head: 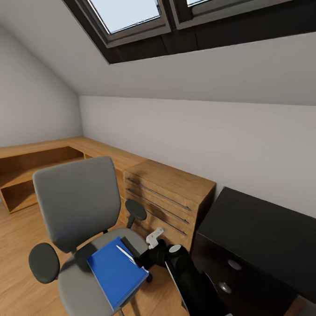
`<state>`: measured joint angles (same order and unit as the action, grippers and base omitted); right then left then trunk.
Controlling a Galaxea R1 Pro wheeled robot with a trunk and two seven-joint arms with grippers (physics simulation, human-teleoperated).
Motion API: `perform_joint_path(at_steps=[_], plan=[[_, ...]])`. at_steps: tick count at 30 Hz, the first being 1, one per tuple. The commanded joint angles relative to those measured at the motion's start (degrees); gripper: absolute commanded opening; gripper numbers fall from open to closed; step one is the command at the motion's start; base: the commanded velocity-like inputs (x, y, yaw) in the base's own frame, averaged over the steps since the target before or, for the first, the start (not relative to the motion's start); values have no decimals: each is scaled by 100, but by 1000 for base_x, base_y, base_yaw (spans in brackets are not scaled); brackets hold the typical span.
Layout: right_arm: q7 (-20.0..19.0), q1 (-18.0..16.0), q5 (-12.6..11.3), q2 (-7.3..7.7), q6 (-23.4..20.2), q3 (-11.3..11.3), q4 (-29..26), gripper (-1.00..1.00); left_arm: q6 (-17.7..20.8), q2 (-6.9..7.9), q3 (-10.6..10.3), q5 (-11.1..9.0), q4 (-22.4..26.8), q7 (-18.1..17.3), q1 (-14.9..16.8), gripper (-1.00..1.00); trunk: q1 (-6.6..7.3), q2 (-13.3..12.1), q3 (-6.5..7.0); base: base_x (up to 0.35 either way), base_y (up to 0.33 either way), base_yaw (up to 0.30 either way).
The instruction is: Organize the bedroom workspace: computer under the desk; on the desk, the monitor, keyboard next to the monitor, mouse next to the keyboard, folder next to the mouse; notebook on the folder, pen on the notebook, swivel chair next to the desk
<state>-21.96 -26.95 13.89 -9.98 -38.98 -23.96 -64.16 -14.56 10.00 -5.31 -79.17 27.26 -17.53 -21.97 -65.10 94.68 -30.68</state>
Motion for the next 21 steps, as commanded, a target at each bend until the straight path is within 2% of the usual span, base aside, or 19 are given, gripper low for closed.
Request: perform_joint_path(at_steps=[1,7,13,16,21], plan=[[-40,-6,58,-1,-24,3,-6,100,-40,10,-50,-65,6,-32,-2,100,0,3,-5,0,0,254],[-27,-16,48,-1,-35,-1,-2,100,-69,12,-55,-73,140,-175,-53,100,0,3,-5,0,0,264],[-20,-28,48,-1,-39,-3,4,100,-86,29,-62,-72,590,-251,-132,100,0,3,-5,0,0,220],[-20,-52,51,-1,-44,-5,43,100,-45,121,-60,-81,1110,-40,-187,100,0,3,-5,0,0,232],[-19,-65,52,-1,-47,-4,64,100,-18,204,-62,-85,1449,137,-212,100,0,3,-2,0,0,258]])
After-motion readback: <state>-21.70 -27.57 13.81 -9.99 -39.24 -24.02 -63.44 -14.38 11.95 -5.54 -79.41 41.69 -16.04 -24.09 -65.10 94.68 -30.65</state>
